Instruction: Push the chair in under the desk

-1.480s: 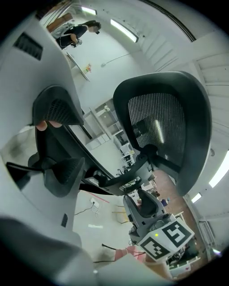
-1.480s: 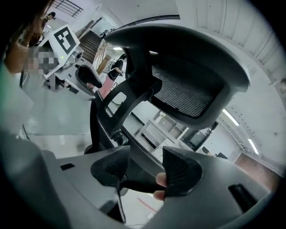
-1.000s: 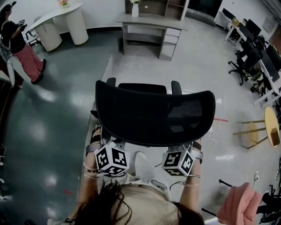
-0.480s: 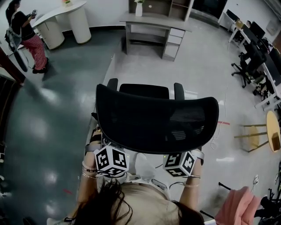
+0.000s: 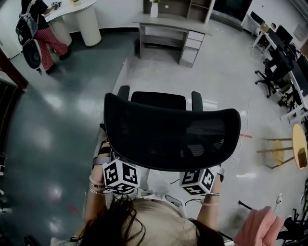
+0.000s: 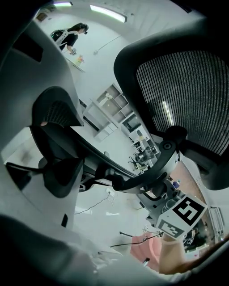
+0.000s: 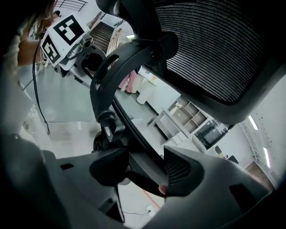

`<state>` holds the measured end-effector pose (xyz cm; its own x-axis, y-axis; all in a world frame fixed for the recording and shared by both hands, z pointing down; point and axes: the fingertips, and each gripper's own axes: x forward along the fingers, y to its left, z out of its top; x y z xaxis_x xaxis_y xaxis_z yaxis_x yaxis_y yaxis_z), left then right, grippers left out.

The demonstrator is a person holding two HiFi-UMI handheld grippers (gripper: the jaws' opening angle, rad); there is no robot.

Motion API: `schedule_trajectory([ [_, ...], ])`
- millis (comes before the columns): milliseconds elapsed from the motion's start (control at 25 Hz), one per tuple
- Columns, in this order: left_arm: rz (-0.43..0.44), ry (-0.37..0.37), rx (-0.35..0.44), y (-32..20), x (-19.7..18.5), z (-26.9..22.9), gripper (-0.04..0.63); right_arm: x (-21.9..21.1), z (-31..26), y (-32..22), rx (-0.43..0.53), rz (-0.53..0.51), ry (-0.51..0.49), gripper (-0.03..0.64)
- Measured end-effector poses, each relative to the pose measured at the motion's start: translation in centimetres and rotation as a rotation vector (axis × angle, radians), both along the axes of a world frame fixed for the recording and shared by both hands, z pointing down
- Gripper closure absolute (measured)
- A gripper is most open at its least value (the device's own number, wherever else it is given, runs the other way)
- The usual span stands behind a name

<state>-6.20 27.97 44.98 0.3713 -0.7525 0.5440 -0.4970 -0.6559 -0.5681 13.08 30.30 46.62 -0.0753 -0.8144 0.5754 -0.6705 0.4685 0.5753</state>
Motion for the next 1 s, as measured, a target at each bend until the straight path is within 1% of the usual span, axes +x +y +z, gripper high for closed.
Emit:
schedule_trajectory([
  [200, 0.004, -0.010, -0.001, -0.1, -0.1, 0.1, 0.374, -0.2, 0.1, -0.2, 0.003, 0.002, 0.004, 0.382],
  [400, -0.008, -0.008, 0.004, -0.7, 0.1, 0.4, 0.374, -0.4, -0.1, -0.9, 0.038, -0.001, 0.012, 0.382],
  [560, -0.026, -0.019, 0.002, -1.8, 0.3, 0.6, 0.374, -0.3, -0.3, -2.0, 0.079, -0.026, 0.006, 0.382],
  [800, -0.033, -0.034, -0.015, -4.4, 0.0, 0.7, 0.376, -0.4, 0.0, -4.8, 0.044, -0.033, 0.023, 0.382],
  [1000, -0.022, -0.009, -0.013, -6.1, 0.2, 0.6, 0.374, -0.3, -0.1, -6.8, 0.048, -0.044, 0.031, 0.383],
])
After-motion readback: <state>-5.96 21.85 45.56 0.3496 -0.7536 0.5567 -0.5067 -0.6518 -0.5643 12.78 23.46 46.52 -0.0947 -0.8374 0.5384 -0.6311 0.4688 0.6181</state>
